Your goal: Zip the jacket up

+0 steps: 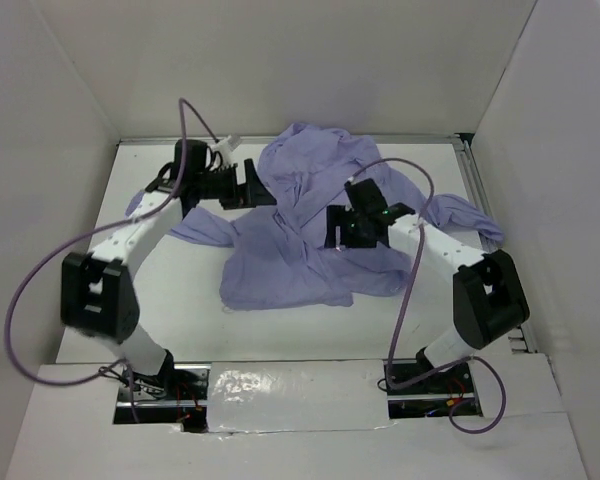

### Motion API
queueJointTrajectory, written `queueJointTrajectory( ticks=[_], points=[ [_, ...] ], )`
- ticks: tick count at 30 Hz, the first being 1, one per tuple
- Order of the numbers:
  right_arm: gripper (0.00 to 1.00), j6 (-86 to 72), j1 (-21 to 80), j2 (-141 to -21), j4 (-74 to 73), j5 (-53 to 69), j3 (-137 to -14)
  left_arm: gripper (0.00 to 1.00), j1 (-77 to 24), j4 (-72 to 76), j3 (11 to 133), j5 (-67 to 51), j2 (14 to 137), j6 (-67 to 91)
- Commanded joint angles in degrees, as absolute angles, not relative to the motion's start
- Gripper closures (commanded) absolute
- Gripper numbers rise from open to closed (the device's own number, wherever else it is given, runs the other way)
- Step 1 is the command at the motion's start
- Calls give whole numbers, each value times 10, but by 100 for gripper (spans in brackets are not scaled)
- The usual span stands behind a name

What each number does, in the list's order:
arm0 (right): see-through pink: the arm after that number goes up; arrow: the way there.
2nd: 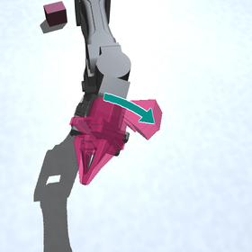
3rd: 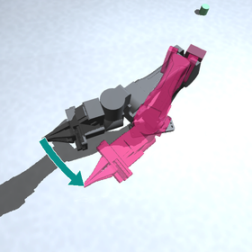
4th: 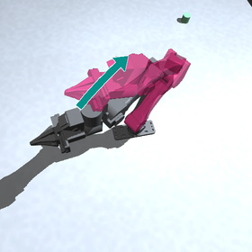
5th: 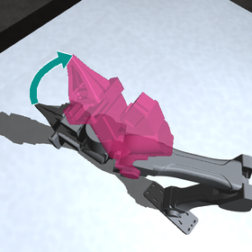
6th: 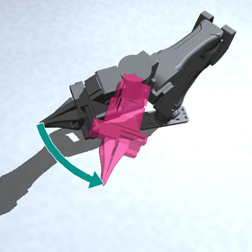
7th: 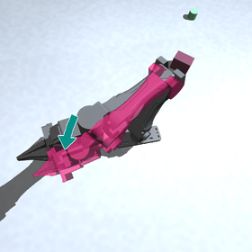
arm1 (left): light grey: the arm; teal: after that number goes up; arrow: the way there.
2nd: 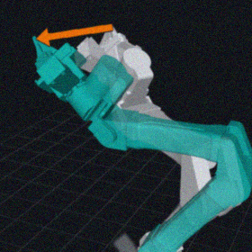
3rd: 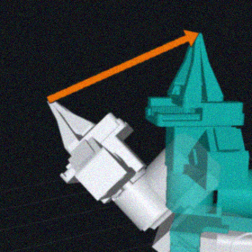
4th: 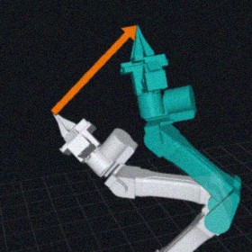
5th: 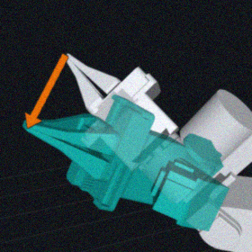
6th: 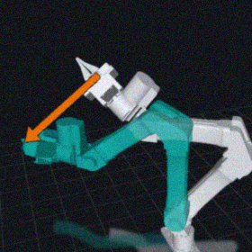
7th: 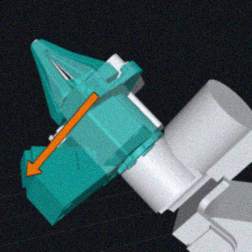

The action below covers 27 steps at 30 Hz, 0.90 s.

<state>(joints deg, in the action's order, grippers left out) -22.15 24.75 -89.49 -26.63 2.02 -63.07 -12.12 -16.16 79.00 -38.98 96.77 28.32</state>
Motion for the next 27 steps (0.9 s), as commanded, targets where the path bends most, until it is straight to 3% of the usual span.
queueJointTrajectory(
  ticks=[1,5,8,20,23,27],
  points=[
    [18,-217,305,-868,-275,45,-578,1,-131,-130,663,-393,884,277],
    [19,-264,358,-847,-230,94,-498,1,-150,-128,573,-393,795,315],
    [20,-280,415,-850,-224,65,-478,1,-153,-136,534,-380,752,327],
    [19,-313,539,-883,-209,35,-504,1,-159,-188,517,-330,680,343],
    [17,-354,513,-815,-236,-28,-488,1,-181,-201,527,-331,689,341],
    [13,-379,429,-634,-232,-38,-424,1,-237,-214,543,-300,716,346]
  ],
)
